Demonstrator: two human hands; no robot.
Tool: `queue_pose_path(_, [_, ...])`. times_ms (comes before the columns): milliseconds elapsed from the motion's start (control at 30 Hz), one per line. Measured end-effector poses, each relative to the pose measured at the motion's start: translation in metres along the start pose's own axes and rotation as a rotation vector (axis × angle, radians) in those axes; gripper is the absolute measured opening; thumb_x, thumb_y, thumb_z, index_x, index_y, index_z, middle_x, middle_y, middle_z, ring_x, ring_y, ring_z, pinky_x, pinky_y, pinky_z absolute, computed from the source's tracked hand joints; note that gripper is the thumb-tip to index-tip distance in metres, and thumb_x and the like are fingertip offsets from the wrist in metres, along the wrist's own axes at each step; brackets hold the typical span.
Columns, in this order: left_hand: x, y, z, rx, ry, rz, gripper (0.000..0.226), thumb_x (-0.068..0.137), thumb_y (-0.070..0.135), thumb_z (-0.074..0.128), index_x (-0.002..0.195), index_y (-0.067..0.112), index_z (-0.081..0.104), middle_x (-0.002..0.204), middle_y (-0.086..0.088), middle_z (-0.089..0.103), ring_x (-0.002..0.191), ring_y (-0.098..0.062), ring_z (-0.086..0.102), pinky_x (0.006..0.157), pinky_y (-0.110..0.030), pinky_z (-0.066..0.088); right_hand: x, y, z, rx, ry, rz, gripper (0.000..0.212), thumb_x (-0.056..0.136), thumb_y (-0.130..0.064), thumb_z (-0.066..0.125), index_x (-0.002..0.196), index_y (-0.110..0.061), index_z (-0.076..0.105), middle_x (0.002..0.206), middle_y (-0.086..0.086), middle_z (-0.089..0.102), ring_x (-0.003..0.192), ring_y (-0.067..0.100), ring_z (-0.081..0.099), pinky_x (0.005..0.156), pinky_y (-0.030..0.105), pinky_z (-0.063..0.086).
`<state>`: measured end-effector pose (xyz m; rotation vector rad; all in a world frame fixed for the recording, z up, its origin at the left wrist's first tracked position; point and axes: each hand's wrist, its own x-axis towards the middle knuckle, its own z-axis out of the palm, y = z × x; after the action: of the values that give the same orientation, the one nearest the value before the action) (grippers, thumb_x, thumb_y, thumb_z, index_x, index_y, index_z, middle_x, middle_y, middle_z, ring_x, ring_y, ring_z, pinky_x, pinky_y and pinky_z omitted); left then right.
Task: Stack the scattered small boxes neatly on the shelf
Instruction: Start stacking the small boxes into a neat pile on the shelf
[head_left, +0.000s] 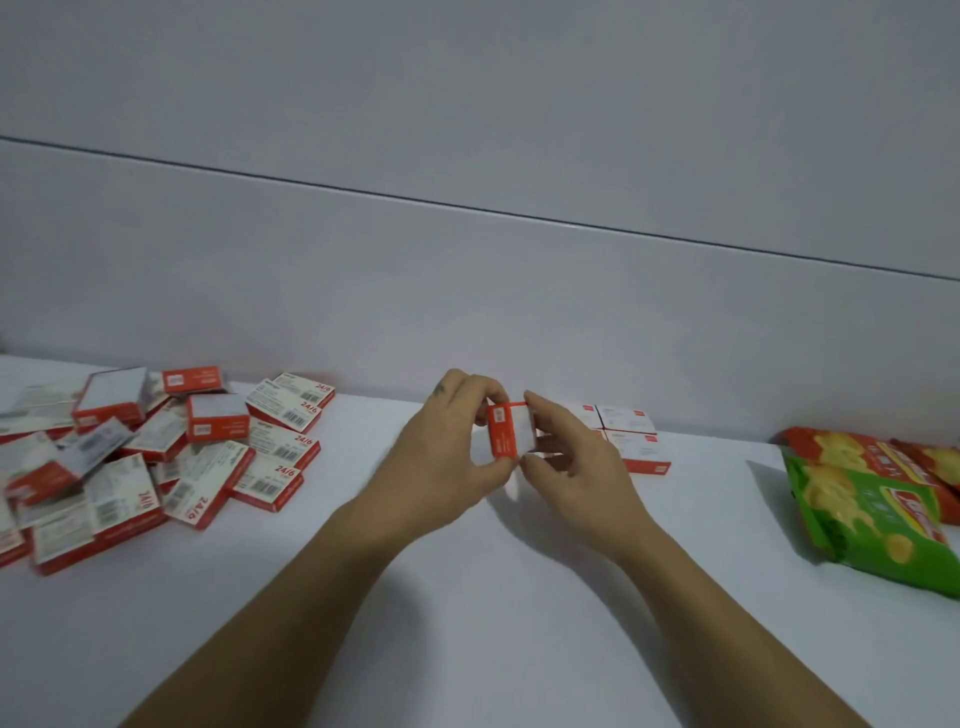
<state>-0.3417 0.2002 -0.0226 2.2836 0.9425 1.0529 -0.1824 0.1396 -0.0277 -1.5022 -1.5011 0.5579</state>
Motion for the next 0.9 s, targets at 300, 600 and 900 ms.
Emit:
queue_pose_path(300, [-0.002,0.007,-0.007,0.033,-0.017,0.137,0.04,0.077,0.034,0.074,0.11,0.033,0.051,0.108,0.014,0.045,0.101,-0.004,0.047,0.082,-0.018,0.044,-0.006,-0.012,-0.004,0.167,0.08,0.141,0.051,0.069,-0.045,0.076,0.117,-0.038,0.06,0.103,-0.015,0.07,0.09,0.006,0.069,0.068,0.024,0.052])
queue_pose_path(600, [-0.001,0.002,-0.009,-0.063,-0.087,0.062,0.045,0.075,0.048,0.072,0.109,0.047,0.042,0.108,0.025,0.049,0.106,0.003,0.046,0.081,-0.013,0.044,-0.006,-0.017,-0.011,0.912,-0.168,0.241,0.039,0.091,-0.015,0.04,0.121,-0.001,0.061,0.117,0.027,0.063,0.105,0.043,0.062,0.085,0.049,0.055])
queue_pose_path(900, [-0.001,0.004,-0.007,-0.194,-0.053,0.028,0.053,0.068,0.029,0.085,0.108,0.043,0.054,0.108,0.015,0.05,0.098,0.001,0.051,0.072,-0.015,0.049,-0.007,-0.015,-0.008,0.417,0.049,0.269,0.018,0.09,-0.022,0.06,0.102,-0.02,0.073,0.099,0.011,0.073,0.077,0.025,0.063,0.075,0.044,0.045])
